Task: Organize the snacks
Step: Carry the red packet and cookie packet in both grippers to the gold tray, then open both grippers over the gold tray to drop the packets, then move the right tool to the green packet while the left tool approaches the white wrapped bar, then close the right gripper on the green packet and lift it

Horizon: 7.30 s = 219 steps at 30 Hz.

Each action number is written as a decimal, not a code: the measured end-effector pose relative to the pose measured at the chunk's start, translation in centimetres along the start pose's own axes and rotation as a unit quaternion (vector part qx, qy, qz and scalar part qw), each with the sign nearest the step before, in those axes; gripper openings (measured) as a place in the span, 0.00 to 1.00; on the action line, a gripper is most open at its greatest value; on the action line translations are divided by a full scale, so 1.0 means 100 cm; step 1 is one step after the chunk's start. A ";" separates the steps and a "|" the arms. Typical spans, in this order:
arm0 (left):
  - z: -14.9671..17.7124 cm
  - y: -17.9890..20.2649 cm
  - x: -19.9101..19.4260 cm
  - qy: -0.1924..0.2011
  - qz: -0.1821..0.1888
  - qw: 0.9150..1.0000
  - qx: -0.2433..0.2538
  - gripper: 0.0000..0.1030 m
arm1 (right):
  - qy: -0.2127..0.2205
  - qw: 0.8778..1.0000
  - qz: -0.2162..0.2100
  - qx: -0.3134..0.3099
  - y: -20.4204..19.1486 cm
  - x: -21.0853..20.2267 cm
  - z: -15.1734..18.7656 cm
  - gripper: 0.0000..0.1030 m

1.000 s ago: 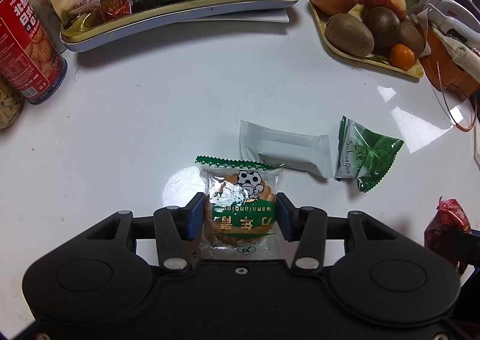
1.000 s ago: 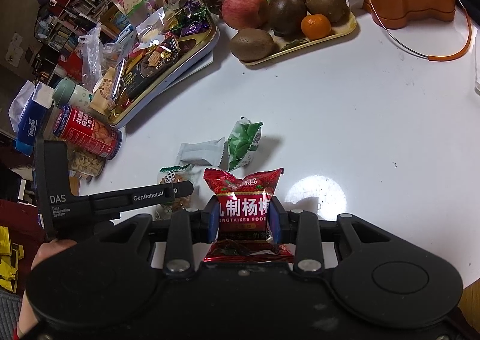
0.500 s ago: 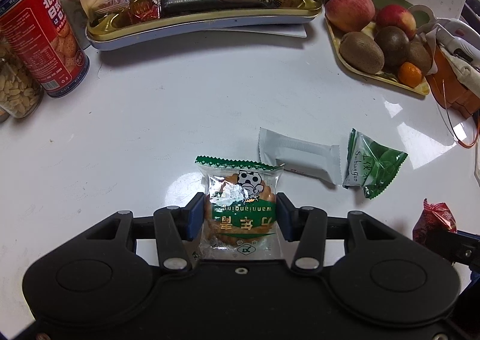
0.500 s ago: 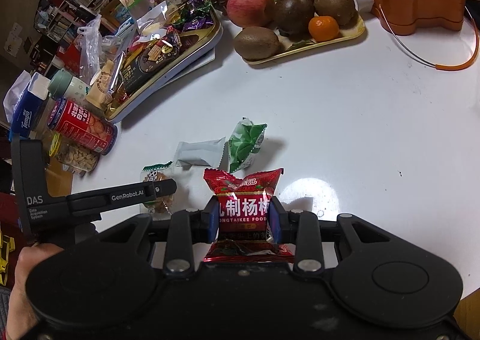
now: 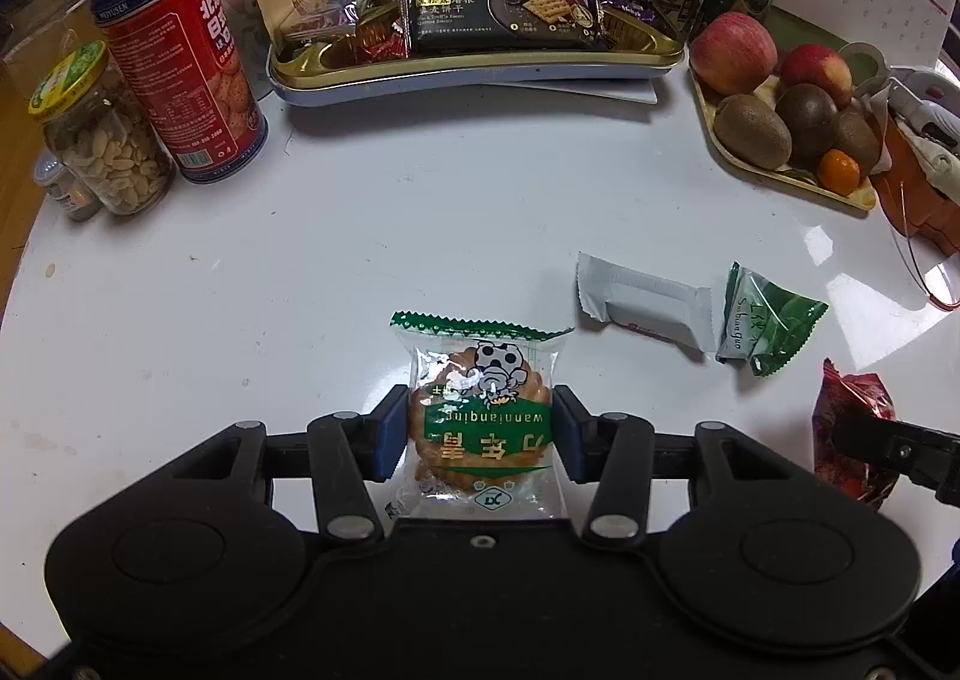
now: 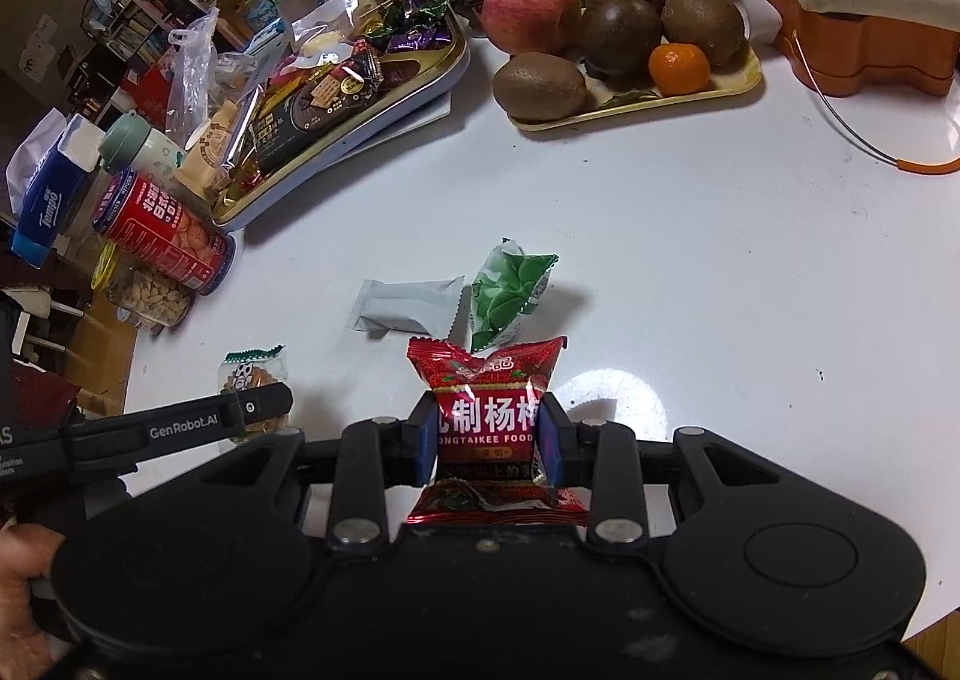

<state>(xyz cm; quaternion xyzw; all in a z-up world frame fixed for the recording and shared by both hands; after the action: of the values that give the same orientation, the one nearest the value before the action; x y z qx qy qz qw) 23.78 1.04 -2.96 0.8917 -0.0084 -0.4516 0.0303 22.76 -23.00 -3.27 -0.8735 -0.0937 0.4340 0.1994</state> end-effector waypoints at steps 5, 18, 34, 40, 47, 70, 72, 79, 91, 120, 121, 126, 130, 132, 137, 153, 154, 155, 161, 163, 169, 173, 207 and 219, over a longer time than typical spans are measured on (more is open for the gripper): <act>0.004 -0.006 -0.015 0.012 -0.008 1.000 -0.013 0.53 | -0.001 1.000 -0.007 -0.012 -0.007 0.001 0.002 0.34; 0.026 -0.016 -0.027 0.005 -0.015 0.999 -0.042 0.53 | -0.003 0.999 -0.006 -0.046 -0.015 -0.002 0.012 0.34; 0.030 -0.009 -0.058 0.029 -0.030 0.999 -0.035 0.53 | 0.020 0.998 -0.019 -0.061 -0.018 -0.031 0.018 0.34; 0.032 -0.007 -0.076 0.045 -0.035 0.998 -0.029 0.53 | 0.037 0.996 -0.026 -0.074 -0.021 -0.052 0.021 0.34; 0.039 -0.003 -0.102 0.067 -0.033 0.997 -0.025 0.53 | 0.050 0.996 -0.041 -0.056 -0.019 -0.080 0.034 0.34; 0.125 0.028 -0.155 0.054 0.039 0.998 -0.022 0.53 | 0.035 0.995 -0.062 -0.070 -0.012 -0.156 0.120 0.34; 0.132 0.030 -0.155 0.047 0.039 0.998 -0.020 0.53 | 0.027 0.995 -0.064 -0.071 -0.011 -0.157 0.125 0.34; 0.151 0.037 -0.152 0.026 0.040 0.999 -0.006 0.53 | 0.016 0.995 -0.057 -0.079 -0.008 -0.160 0.138 0.34; 0.158 0.044 -0.153 0.018 0.046 0.999 0.001 0.53 | -0.003 0.996 -0.040 -0.084 -0.003 -0.163 0.150 0.34; 0.149 0.033 -0.160 0.004 0.055 0.998 -0.014 0.54 | 0.012 0.998 -0.038 -0.044 0.005 -0.173 0.149 0.39; 0.145 0.029 -0.162 0.009 0.053 0.998 -0.018 0.54 | 0.010 0.998 -0.037 -0.045 0.004 -0.171 0.149 0.39; 0.131 0.014 -0.168 0.025 0.051 0.998 -0.033 0.54 | 0.008 0.998 -0.039 -0.051 -0.001 -0.170 0.148 0.39; 0.124 0.005 -0.170 0.038 0.045 0.997 -0.042 0.54 | 0.013 0.998 -0.038 -0.047 -0.003 -0.169 0.144 0.39; 0.122 0.000 -0.169 0.039 0.046 0.997 -0.050 0.54 | 0.015 0.998 -0.035 -0.048 -0.005 -0.170 0.141 0.39; 0.113 -0.013 -0.161 0.038 0.043 0.997 -0.053 0.54 | 0.017 0.998 -0.027 -0.060 -0.010 -0.167 0.132 0.39; 0.066 -0.047 -0.119 0.052 0.010 0.998 -0.045 0.54 | 0.024 0.996 0.008 -0.089 -0.026 -0.128 0.068 0.39; 0.064 -0.048 -0.116 0.053 0.007 0.998 -0.042 0.54 | 0.023 0.996 0.011 -0.089 -0.026 -0.124 0.064 0.40; 0.061 -0.049 -0.111 0.051 0.004 0.998 -0.039 0.54 | 0.023 0.996 0.014 -0.090 -0.026 -0.120 0.059 0.40; 0.042 -0.051 -0.083 0.036 0.003 0.999 -0.034 0.54 | 0.025 0.996 0.032 -0.084 -0.019 -0.099 0.036 0.41; 0.034 -0.052 -0.074 0.033 0.001 0.999 -0.033 0.54 | 0.022 0.996 0.037 -0.080 -0.016 -0.092 0.030 0.42; 0.017 -0.054 -0.052 0.032 0.000 0.999 -0.039 0.54 | 0.015 0.997 0.050 -0.062 -0.008 -0.072 0.017 0.43; 0.014 -0.056 -0.042 0.036 0.006 0.999 -0.038 0.54 | 0.013 0.997 0.056 -0.059 -0.005 -0.062 0.010 0.43; 0.003 -0.071 -0.017 0.007 0.033 0.992 -0.121 0.54 | -0.016 0.996 0.060 0.062 -0.015 0.061 -0.036 0.52; -0.001 -0.068 -0.020 0.007 0.054 0.990 -0.126 0.54 | -0.009 0.993 0.119 -0.004 -0.030 0.090 -0.037 0.51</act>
<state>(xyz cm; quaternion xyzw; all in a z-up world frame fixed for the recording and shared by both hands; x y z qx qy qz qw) 22.54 7.96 -1.71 0.8821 0.0004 -0.4403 0.1673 31.19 -18.28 -6.46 -0.8751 0.0075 0.4624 0.1422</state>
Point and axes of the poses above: each gripper's, at about its wrist camera, not at the fingertips, and x roughly the way its jaws point, y to its right, z to its underside, the point moved 2 cm from there along x, roughly the way its jaws point, and after that the axes turned 13 degrees about y, right-handed, at the moved point
